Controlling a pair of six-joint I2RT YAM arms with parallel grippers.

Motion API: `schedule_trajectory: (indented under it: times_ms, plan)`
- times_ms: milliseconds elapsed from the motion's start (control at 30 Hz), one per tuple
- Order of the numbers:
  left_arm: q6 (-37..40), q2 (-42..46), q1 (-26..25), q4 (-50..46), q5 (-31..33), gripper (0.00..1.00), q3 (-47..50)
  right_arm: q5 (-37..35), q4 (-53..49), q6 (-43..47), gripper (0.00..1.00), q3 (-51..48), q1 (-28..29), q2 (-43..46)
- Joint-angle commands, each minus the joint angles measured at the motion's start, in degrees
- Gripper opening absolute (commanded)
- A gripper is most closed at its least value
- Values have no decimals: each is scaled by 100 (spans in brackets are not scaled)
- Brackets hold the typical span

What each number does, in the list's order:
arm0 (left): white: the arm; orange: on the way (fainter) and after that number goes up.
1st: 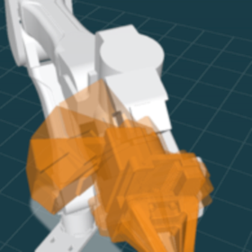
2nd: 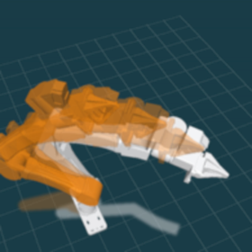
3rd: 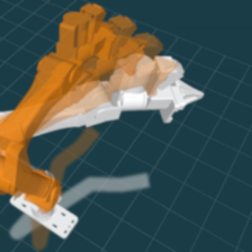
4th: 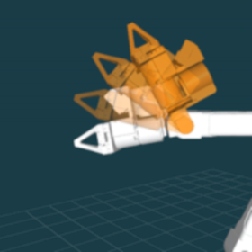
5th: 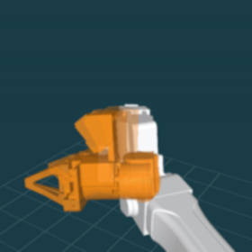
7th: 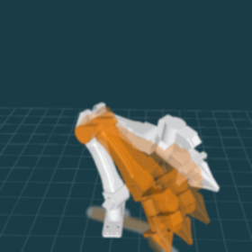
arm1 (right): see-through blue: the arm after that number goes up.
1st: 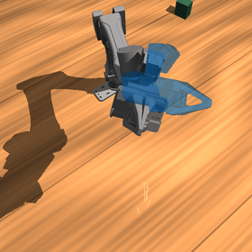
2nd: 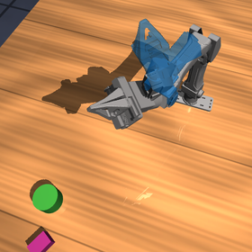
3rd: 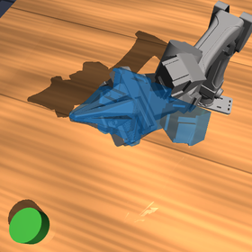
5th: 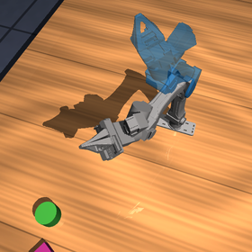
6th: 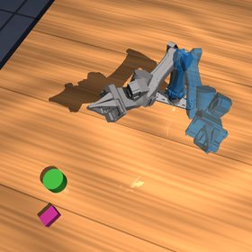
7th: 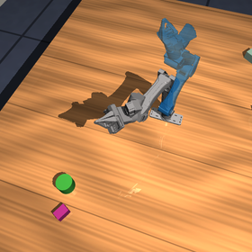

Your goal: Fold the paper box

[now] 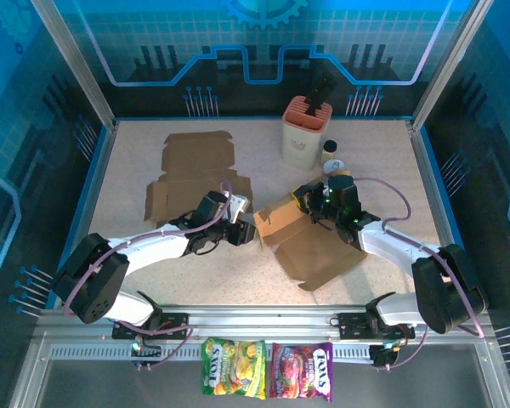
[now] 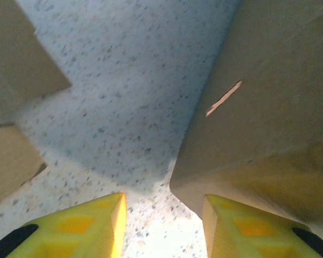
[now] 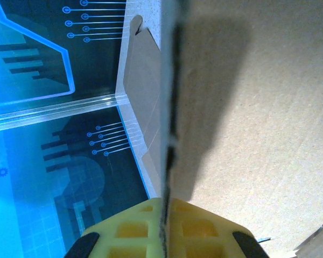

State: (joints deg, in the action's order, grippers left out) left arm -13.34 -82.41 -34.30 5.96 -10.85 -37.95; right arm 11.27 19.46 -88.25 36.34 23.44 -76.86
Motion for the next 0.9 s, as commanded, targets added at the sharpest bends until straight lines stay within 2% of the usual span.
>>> schedule_trajectory:
  times_ms: [0,300,533,700,867]
  plan:
    - [220,-94,-132,454,-250,43,-246,86,188,27,0,-26,-59,-33]
    - [289,-376,-372,572,-259,42,-529,65,154,-43,0,101,-53,-86]
    - [118,-516,-504,572,59,43,-648,-12,313,-122,0,35,-9,-129]
    - [-72,-630,-632,743,291,46,-588,-325,689,-231,0,-186,55,-92]
    - [-222,-662,-760,867,564,48,-503,-712,1531,-445,0,-554,143,-150]
